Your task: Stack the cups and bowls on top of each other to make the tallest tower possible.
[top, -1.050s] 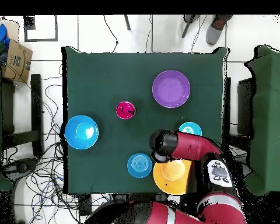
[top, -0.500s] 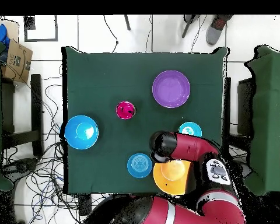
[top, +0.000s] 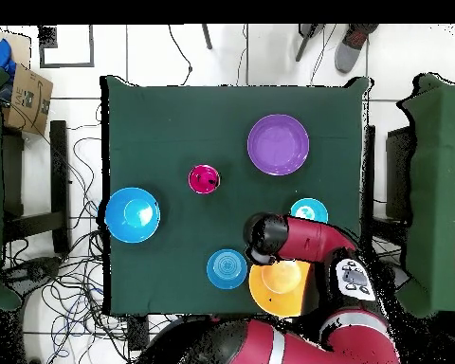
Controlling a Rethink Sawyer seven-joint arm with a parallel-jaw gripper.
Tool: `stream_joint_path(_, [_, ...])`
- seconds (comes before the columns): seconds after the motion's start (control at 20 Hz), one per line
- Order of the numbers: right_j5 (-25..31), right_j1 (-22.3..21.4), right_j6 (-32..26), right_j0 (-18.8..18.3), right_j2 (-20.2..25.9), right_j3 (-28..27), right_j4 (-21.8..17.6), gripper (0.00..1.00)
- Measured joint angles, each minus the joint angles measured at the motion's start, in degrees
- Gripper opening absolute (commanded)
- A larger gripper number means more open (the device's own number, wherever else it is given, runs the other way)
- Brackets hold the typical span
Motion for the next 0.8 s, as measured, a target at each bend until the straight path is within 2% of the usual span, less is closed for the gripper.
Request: stream_joint_path(0.8, [-1.42, 0.00, 0.00, 0.01, -0.08, 0.00, 0.00, 1.00])
